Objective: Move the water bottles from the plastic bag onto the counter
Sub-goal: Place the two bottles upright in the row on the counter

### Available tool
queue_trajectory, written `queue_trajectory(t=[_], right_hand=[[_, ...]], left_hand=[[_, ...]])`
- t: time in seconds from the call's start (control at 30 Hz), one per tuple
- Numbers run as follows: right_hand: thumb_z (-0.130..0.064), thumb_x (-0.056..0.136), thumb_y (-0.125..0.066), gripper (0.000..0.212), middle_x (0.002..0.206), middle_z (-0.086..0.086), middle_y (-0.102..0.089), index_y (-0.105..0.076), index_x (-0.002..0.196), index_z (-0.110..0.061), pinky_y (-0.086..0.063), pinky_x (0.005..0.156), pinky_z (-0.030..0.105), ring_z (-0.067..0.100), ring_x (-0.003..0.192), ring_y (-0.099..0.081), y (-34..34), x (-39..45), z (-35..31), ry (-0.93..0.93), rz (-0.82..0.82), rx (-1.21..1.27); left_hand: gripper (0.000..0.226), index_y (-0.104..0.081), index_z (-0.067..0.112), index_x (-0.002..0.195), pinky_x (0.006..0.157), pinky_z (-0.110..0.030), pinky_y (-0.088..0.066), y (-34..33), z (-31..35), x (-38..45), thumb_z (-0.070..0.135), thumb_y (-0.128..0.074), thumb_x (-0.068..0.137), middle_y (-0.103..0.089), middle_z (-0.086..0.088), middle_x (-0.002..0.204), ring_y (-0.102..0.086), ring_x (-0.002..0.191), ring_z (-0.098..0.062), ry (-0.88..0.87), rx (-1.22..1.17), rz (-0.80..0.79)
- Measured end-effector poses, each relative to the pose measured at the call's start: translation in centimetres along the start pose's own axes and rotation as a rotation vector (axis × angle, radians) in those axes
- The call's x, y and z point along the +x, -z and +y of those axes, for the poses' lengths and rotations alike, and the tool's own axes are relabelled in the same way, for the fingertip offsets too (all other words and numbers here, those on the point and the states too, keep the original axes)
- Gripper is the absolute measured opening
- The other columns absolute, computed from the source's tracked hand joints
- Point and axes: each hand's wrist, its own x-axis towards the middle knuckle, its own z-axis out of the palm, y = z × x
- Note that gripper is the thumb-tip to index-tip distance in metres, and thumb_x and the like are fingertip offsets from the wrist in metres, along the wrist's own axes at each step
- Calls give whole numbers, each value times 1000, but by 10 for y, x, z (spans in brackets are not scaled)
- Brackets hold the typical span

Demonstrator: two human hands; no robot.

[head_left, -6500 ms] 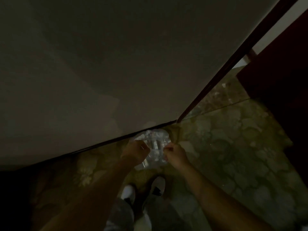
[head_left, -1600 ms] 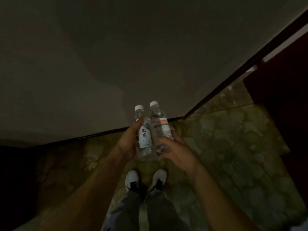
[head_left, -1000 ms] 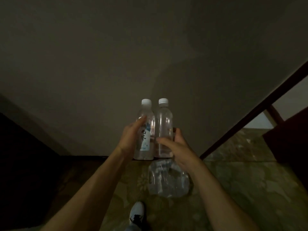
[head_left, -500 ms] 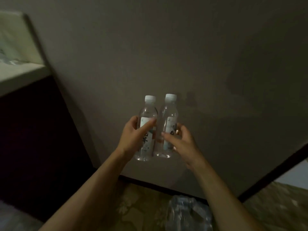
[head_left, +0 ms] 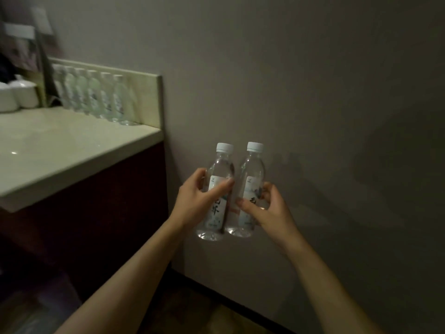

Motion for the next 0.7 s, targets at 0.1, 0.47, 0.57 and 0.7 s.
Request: queue_trajectory(t=[0.1,0.47,0.57,0.7], right_hand=[[-21,77,-80,46,110,0,-64,-52,113,-15,-60,83,43,6,89,-68,-48,3,-17,19,-46,-6],[-10,76,-79,41,97,-12,-64,-51,99,-31,-53,61,15,-7,80,-65,-192,20,-52,56,-148,96],[-5,75,-79,46,101,-7,-66,-53,104,-29,-53,65,18,6,91,-66,-222,33,-57,58,-159,145],[1,76,-75,44,96,-6,-67,-55,107,-22,-54,69,19,1,84,-66,-255,57,-69,78,-176,221]], left_hand=[[38,-65,22,99,70,-33,-60,49,3,2,48,-78,73,-73,1,90,-72,81,-15,-16,5,31],[55,-61,29,117,87,-49,-58,190,11,3,50,-79,70,-71,3,108,-70,99,-17,-10,-10,83],[55,-62,26,120,89,-48,-57,221,16,10,44,-82,71,-72,1,110,-71,101,-18,24,-57,76],[43,-65,28,115,74,-29,-60,251,20,30,28,-80,75,-74,4,99,-73,90,-10,39,-101,100]])
